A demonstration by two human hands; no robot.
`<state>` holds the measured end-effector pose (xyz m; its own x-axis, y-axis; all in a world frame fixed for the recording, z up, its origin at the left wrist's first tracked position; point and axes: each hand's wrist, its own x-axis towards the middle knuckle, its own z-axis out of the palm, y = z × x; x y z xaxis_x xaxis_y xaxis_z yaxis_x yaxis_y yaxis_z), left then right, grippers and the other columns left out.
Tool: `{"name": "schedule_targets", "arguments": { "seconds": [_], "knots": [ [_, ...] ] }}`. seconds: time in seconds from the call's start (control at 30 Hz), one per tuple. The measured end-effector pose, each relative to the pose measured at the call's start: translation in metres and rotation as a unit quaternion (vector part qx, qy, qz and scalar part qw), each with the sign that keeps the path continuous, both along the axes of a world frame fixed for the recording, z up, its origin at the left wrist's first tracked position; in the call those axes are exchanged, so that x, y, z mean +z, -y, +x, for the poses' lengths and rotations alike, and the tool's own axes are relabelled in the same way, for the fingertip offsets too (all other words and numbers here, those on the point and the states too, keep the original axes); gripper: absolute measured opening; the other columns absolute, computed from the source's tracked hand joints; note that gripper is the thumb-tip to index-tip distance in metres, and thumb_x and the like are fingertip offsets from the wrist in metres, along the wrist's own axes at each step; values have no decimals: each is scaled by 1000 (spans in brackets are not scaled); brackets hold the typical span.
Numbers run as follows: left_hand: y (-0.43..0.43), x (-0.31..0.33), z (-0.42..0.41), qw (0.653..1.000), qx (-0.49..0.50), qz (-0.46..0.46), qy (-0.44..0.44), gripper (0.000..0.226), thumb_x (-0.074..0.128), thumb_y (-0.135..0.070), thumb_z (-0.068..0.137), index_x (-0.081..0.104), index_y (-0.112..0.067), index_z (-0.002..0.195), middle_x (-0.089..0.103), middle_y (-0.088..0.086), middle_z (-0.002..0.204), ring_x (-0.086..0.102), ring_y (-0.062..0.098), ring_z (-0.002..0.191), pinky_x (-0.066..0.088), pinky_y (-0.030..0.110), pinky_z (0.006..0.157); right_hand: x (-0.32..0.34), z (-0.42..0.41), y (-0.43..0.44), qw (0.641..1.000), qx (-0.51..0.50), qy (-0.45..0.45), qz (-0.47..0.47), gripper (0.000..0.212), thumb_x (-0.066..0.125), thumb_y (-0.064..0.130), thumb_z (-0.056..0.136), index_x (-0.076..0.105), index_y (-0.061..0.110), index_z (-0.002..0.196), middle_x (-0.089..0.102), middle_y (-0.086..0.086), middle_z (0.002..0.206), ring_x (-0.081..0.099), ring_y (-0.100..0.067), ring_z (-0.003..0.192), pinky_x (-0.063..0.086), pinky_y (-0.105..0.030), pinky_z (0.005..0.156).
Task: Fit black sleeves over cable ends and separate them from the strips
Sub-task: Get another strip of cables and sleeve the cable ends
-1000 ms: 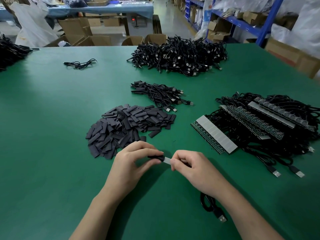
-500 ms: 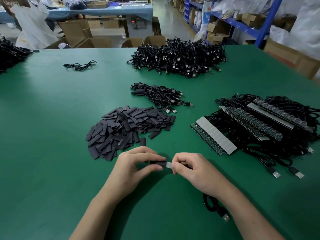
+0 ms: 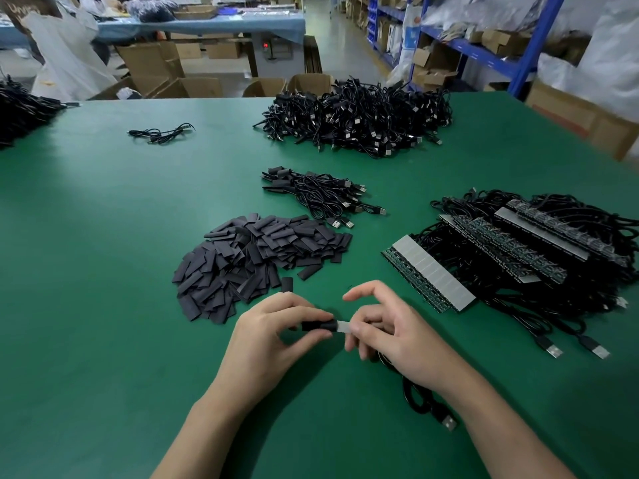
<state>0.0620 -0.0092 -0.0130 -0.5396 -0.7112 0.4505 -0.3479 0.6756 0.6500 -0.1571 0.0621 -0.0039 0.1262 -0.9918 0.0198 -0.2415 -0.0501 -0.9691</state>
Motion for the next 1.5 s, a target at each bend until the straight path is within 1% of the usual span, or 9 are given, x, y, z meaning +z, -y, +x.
{"name": "schedule_targets", "arguments": {
  "seconds": [0.13,0.37,0.6,0.67,0.77,0.97,1.13,1.33,1.5],
  "knots": [
    [-1,-1,-1,1000,-12,-1,10,17,82,-33,86,80,-31,102,66,-18,95,66,6,85,57,34,73,-3,3,1,1000,16,-15,-7,19,55,36,95,49,39,113,74,-2,87,60,-14,69,48,-23,72],
    [-2,-2,-3,999,-28,-9,17,18,80,-38,87,81,-30,103,66,-17,96,67,3,87,57,33,75,-5,4,0,998,30,-54,-8,16,52,28,101,47,41,110,75,2,88,59,-11,67,47,-27,72],
    [-3,-2,-5,999,-24,-29,3,18,75,-40,90,80,-28,102,66,-17,95,65,4,87,56,32,74,-7,2,3,999,-8,-33,15,18,60,38,93,50,43,108,78,1,89,67,-11,73,49,-24,73],
    [-3,-2,-5,999,-16,-35,-4,17,77,-38,90,80,-28,102,65,-18,95,64,4,87,55,31,73,-7,0,3,999,-24,-14,24,18,64,39,91,55,37,106,78,-2,90,71,-14,77,55,-31,78],
    [-3,-1,-6,999,-6,-41,-13,18,76,-38,90,80,-27,103,65,-19,96,64,3,87,55,29,74,-7,-2,2,999,-33,-4,32,15,67,36,90,64,25,99,78,-2,92,74,-17,81,59,-32,83],
    [-4,-2,-7,996,63,-25,-54,31,84,-34,83,78,-23,112,69,-13,103,67,8,91,55,28,78,-8,-1,4,997,-54,23,39,6,65,19,97,64,14,93,78,-6,85,71,-19,73,56,-28,77],
    [-4,0,-7,987,119,-20,-101,21,79,-28,82,82,-21,101,72,-12,95,68,10,80,55,23,72,-8,0,5,993,-79,82,29,7,66,15,98,64,11,93,78,-11,84,71,-21,70,56,-26,76],
    [-7,0,-10,988,127,-26,-85,20,77,-21,86,82,-21,105,74,-14,95,68,4,83,53,20,71,-12,5,6,991,-80,101,31,7,63,8,101,60,4,96,77,-13,82,70,-22,68,56,-26,75],
    [-9,1,-12,990,117,-15,-80,20,77,-21,88,82,-21,107,75,-15,97,70,5,86,53,22,71,-9,5,5,990,-82,113,23,9,63,11,101,55,7,100,78,-13,84,69,-21,69,55,-24,75]
  ]
}}
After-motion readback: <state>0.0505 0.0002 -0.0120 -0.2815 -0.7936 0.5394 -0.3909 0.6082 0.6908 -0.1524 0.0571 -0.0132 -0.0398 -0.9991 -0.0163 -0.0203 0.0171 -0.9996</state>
